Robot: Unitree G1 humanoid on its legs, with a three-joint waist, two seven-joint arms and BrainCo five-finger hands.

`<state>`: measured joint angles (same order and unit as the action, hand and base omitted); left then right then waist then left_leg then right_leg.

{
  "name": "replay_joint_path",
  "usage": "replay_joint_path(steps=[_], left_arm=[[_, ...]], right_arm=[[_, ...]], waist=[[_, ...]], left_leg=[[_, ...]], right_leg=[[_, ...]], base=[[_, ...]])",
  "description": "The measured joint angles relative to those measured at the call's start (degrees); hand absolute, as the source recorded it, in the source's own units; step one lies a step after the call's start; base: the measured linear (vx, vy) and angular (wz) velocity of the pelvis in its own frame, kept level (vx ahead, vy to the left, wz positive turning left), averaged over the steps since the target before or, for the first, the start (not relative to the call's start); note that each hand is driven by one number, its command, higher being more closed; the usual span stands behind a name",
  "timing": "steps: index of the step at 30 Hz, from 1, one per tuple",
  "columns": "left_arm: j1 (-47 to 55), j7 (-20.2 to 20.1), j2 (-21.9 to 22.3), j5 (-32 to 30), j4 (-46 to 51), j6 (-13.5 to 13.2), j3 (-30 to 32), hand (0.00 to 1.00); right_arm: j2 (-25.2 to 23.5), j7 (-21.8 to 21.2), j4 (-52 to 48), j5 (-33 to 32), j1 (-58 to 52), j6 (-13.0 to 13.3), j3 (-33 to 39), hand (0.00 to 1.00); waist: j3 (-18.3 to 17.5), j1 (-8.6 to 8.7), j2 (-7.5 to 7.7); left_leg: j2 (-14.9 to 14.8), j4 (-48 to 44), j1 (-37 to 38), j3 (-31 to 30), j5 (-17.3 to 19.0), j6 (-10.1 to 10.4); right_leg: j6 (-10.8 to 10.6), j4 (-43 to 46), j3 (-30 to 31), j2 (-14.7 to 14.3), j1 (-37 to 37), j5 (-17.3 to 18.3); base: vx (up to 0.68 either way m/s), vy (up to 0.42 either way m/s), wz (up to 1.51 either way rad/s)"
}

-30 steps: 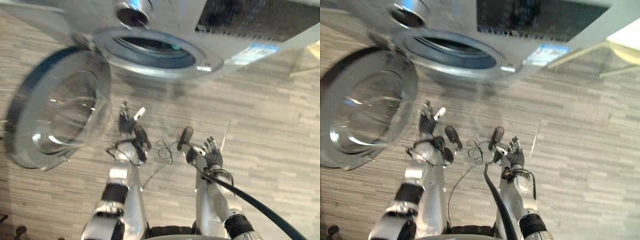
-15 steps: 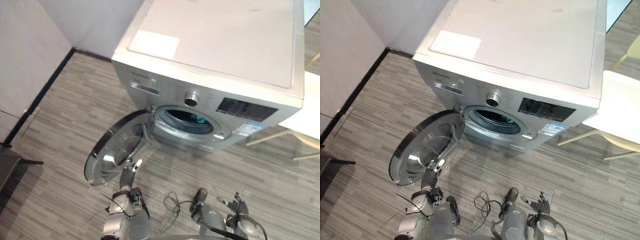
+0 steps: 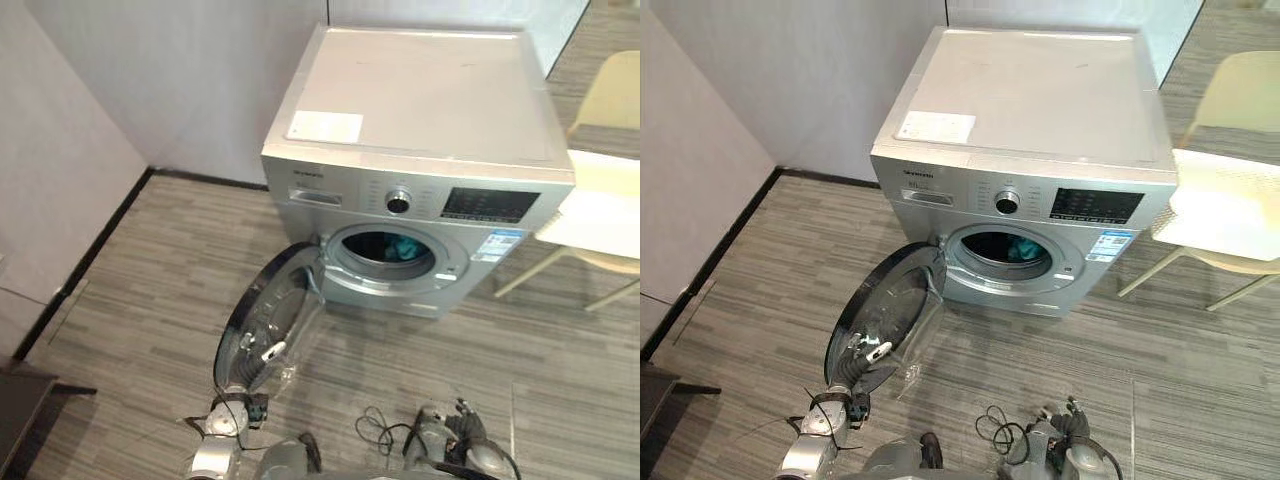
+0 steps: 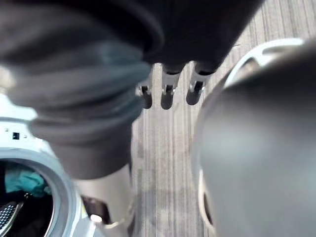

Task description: Pick up the laundry basket with both hands and put the clothes into the washing machine.

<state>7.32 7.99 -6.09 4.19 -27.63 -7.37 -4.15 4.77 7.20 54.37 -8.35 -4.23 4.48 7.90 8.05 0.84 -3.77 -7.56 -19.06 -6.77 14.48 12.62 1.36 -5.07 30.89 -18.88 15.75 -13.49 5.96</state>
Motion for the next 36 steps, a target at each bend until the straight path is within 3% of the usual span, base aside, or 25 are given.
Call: replay_joint_path(steps=[2, 3, 4, 5, 7, 8, 11, 12, 14, 15, 17, 18, 20, 21, 22, 25, 27, 29, 31, 32, 34, 36], left_arm=[[0.3, 0.0, -0.2, 1.7, 0.1, -0.1, 0.2, 0.0], [0.4, -0.1, 0.5, 2.6, 0.6, -0.1, 0.1, 0.0], [0.4, 0.0, 1.2, 2.7, 1.1, 0.0, 0.2, 0.0], [0.9, 0.4, 2.5, 2.9, 6.2, -0.1, 0.4, 0.0], [1.7, 1.1, 3.1, 2.9, 11.7, -0.3, 1.2, 0.0], [2.4, 2.1, 3.7, 3.0, 19.5, -1.6, 2.2, 0.0], [2.1, 2.4, 3.7, 3.0, 24.0, -3.4, 2.4, 0.0], [2.1, 2.8, 3.8, 2.9, 26.1, -3.7, 2.5, 0.0], [2.0, 3.4, 4.0, 2.9, 27.7, -3.9, 3.1, 0.0], [1.7, 3.7, 5.0, 2.8, 27.8, -4.2, 5.1, 0.0], [1.8, 4.9, 5.4, 2.4, 27.8, -4.2, 8.6, 0.0], [2.0, 5.6, 5.3, 2.2, 27.8, -4.1, 10.9, 0.0], [2.0, 7.2, 4.6, 1.6, 27.8, -3.7, 14.1, 0.0], [1.9, 7.3, 3.8, 0.6, 27.6, -2.8, 15.5, 0.0], [1.2, 7.1, 1.7, -1.9, 25.2, -1.8, 16.0, 0.0], [-1.7, 6.8, -2.5, -5.5, 17.3, 0.8, 16.2, 0.0], [-7.7, 5.7, -4.2, -6.3, 4.8, 4.2, 16.1, 0.0], [-11.3, 5.0, -5.8, -6.7, -4.1, 7.4, 16.3, 0.0], [-12.6, 4.5, -7.1, -7.5, -7.3, 8.3, 16.6, 0.0], [-15.8, 4.5, -8.4, -8.0, -12.3, 8.5, 18.2, 0.0], [-22.5, 4.4, -12.3, -8.4, -21.8, 9.4, 19.1, 0.0], [-31.6, 3.4, -17.0, -8.4, -31.8, 9.8, 20.0, 0.0]], right_arm=[[-0.4, -0.1, 2.1, 0.0, -0.2, -0.1, -0.3, 0.0], [-0.4, -0.1, 3.7, 0.0, -0.2, -0.1, -0.5, 0.0], [-0.2, -0.2, 4.4, 0.0, 0.0, -0.3, -0.5, 0.0], [0.2, 0.0, 5.7, -0.1, 0.1, -0.6, -0.4, 0.0], [0.1, -0.1, 6.6, -0.6, 0.5, -0.6, -0.4, 0.0], [0.0, -0.1, 7.6, -1.3, 0.5, -0.6, -0.6, 0.0], [0.2, -0.1, 8.0, -1.4, 0.5, -0.6, -0.5, 0.0], [0.6, -0.1, 9.6, -1.3, 0.8, -0.6, -0.4, 0.0], [0.7, -0.1, 10.0, -1.2, 1.5, -0.7, -0.4, 0.0], [1.2, -0.1, 10.0, -1.2, 1.5, -0.9, -0.1, 0.0], [1.7, 0.0, 10.0, -1.2, 2.3, -1.3, 0.2, 0.0], [1.6, -0.1, 9.9, -1.2, 2.7, -1.3, -0.1, 0.0], [1.2, -0.3, 9.6, -1.1, 2.5, -1.3, -0.9, 0.0], [1.3, -1.1, 9.6, -0.9, 2.5, -1.4, -1.2, 0.0], [1.1, -1.6, 9.7, -0.5, 2.2, -1.8, -1.3, 0.0], [0.5, -2.5, 9.5, 0.0, 1.8, -2.6, -2.0, 0.0], [0.2, -2.5, 8.9, 0.1, 1.0, -3.4, -1.3, 0.0], [-0.1, -3.2, 7.1, 0.1, 0.2, -4.1, -0.8, 0.0], [-0.4, -3.9, 6.9, 1.3, 0.2, -4.6, -0.9, 0.0], [-0.6, -4.1, 6.6, 2.4, 0.7, -4.9, -0.9, 0.0], [-1.0, -4.5, 5.7, 3.9, 2.3, -4.9, -1.0, 0.0], [-0.9, -4.7, 4.9, 4.5, 4.9, -4.8, -1.1, 0.0]], waist=[[-1.3, -0.55, 2.22], [-2.1, -1.64, 2.3], [-2.4, -1.74, 1.52], [-3.1, -2.05, 0.7], [-3.4, -3.09, 1.0], [-3.6, -3.47, 1.62], [-3.8, -3.52, 1.29], [-4.0, -3.38, 0.97], [-4.1, -3.35, 0.95], [-4.2, -3.34, 0.45], [-4.3, -3.84, -0.6], [-4.1, -4.39, -0.35], [-4.0, -4.74, -0.15], [-4.9, -4.63, -1.55], [-5.4, -4.32, -0.41], [-7.1, -2.24, 1.46], [-7.1, -1.5, 1.64], [-6.8, -1.35, 2.31], [-6.3, -0.88, 2.58], [-5.8, -0.51, 3.58], [-3.9, -0.08, 4.23], [-0.1, 0.6, 6.08]], left_leg=[[1.3, 1.5, 1.2, -1.1, -1.4, 0.8], [1.6, 2.9, 1.0, -1.7, -2.6, 1.2], [1.1, 3.6, 0.7, -2.2, -3.3, 1.3], [0.3, 6.4, 0.1, -3.7, -5.4, 1.8], [0.2, 8.3, 0.2, -4.2, -6.9, 1.9], [0.4, 9.6, -0.1, -5.1, -8.7, 2.1], [0.4, 8.9, -1.0, -6.8, -9.5, 2.1], [-0.1, 8.3, -1.9, -6.3, -8.9, 0.8], [-3.0, 6.6, -1.5, 1.9, -7.3, -3.5], [-7.0, 3.7, -1.1, 9.3, -6.9, -4.5], [-7.1, -0.3, -1.7, 6.3, -7.8, -3.2], [-6.2, -1.6, -1.9, 1.9, -7.7, -3.0], [-4.4, -1.4, -1.2, -7.9, -6.6, -0.3], [-4.1, 1.4, 0.1, -11.5, -4.9, 4.5], [-3.2, 4.7, 0.8, -10.8, -5.3, 5.3], [-0.2, 14.1, 2.9, -9.8, -9.5, 5.1], [1.6, 21.9, 6.1, -9.3, -13.9, 4.7], [2.1, 24.3, 7.6, -6.9, -15.8, 4.4], [2.3, 24.3, 7.3, -5.6, -15.7, 4.4], [2.2, 24.1, 6.3, -4.6, -15.7, 4.3], [1.8, 23.6, 3.3, -3.0, -15.7, 4.3], [1.5, 21.3, -0.3, -1.0, -15.9, 3.9]], right_leg=[[0.1, -5.7, 0.4, -1.8, 4.1, 2.5], [-0.1, -12.6, -0.3, -3.1, 6.8, 2.4], [-0.3, -15.5, -1.0, -4.2, 7.7, 0.9], [0.3, -24.1, -2.6, -7.0, 10.5, -3.6], [0.6, -29.1, -3.2, -8.3, 12.2, -6.3], [1.2, -33.7, -4.3, -9.4, 13.8, -9.1], [1.5, -33.9, -6.5, -9.6, 14.7, -9.3], [1.7, -32.9, -8.3, -9.3, 15.4, -8.6], [1.7, -32.4, -9.8, -8.5, 16.1, -8.6], [1.9, -31.2, -10.8, -8.0, 16.4, -8.1], [1.5, -30.0, -9.7, -7.7, 16.4, -7.6], [1.5, -30.1, -8.7, -7.6, 16.8, -7.5], [0.7, -30.7, -7.1, -7.7, 17.2, -7.1], [-0.1, -31.0, -6.0, -8.7, 17.2, -6.9], [-1.0, -32.3, -4.1, -8.1, 17.1, -6.7], [-1.1, -33.5, -2.7, -6.1, 15.1, -6.7], [-1.9, -34.0, -1.3, -5.5, 14.4, -7.2], [-2.3, -34.4, 1.1, -5.4, 13.7, -9.1], [-2.3, -34.8, 2.8, -5.4, 12.4, -10.5], [-2.2, -35.2, 3.8, -5.5, 10.9, -11.3], [-1.8, -35.3, 5.3, -5.9, 7.2, -12.7], [-0.9, -36.1, 7.7, -6.5, 3.9, -15.1]], base=[[-0.09, -0.081, 0.18], [-0.09, -0.092, 0.11], [-0.17, -0.125, 0.26], [-0.12, -0.1, 0.25], [-0.11, -0.095, 0.2], [-0.1, -0.086, 0.25], [-0.07, -0.018, 0.43], [-0.08, 0.029, 0.53], [-0.03, 0.073, 0.52], [0.01, 0.098, 0.4], [-0.02, 0.136, -0.05], [-0.08, 0.139, -0.47], [-0.11, 0.089, -0.35], [-0.09, 0.105, -0.18], [-0.06, 0.098, -0.13], [0.01, 0.055, 0.11], [0.04, 0.057, 0.0], [0.06, 0.041, -0.38], [0.04, 0.022, -0.42], [0.04, -0.001, -0.45], [0.03, -0.005, -0.46], [0.02, -0.005, -0.5]])
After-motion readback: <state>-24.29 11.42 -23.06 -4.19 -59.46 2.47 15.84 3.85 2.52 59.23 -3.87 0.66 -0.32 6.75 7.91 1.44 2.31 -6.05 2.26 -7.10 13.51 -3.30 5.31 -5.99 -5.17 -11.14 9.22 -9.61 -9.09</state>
